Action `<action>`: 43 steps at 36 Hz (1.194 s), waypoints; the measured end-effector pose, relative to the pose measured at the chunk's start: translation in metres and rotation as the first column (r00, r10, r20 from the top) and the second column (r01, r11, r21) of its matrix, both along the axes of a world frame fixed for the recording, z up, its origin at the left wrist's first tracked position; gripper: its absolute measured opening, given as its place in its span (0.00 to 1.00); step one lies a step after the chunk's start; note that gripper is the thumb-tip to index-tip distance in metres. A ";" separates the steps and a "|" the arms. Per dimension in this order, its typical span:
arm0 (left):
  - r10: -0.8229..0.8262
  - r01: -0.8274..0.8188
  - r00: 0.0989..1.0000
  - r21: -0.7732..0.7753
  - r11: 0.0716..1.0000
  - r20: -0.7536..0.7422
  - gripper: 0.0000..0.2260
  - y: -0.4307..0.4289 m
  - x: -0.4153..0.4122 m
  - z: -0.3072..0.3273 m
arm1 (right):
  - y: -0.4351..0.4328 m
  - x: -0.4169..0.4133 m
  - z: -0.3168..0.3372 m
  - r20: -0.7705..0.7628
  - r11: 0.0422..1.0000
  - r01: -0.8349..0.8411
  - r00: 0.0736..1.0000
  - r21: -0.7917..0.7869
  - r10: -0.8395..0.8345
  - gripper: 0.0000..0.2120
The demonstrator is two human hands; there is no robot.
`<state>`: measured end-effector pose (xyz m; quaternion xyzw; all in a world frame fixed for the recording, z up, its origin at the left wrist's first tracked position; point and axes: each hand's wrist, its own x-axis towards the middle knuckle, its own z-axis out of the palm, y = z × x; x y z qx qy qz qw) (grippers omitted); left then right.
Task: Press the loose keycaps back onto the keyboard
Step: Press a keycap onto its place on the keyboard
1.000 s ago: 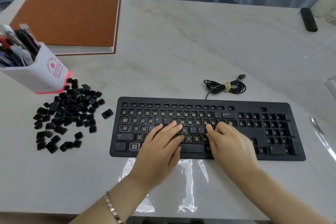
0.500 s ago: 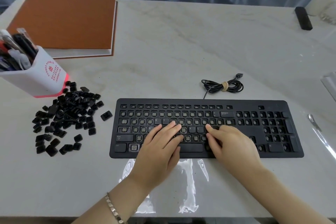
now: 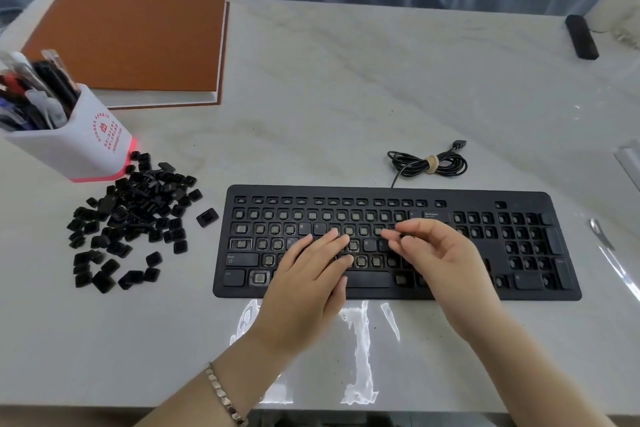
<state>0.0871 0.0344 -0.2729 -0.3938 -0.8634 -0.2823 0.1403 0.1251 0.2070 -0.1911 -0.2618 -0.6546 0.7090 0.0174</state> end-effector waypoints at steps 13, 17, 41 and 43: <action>-0.005 0.007 1.000 -0.045 0.999 0.030 0.11 -0.001 0.000 0.003 | -0.011 0.011 0.008 -0.187 0.996 0.066 0.981 0.060 -0.054 0.17; -0.009 0.011 0.999 -0.054 0.998 0.038 0.12 -0.001 0.000 0.004 | -0.015 0.013 0.013 -0.282 0.992 0.046 0.959 0.116 -0.011 0.21; -0.023 0.022 0.999 0.035 0.999 0.046 0.10 -0.001 0.001 0.001 | 0.006 0.026 0.001 0.092 0.987 0.019 0.995 0.161 -0.034 0.15; -0.026 0.022 0.998 0.072 0.997 0.061 0.11 -0.005 0.001 0.002 | 0.003 0.024 0.002 0.086 0.989 0.012 0.996 0.146 -0.025 0.14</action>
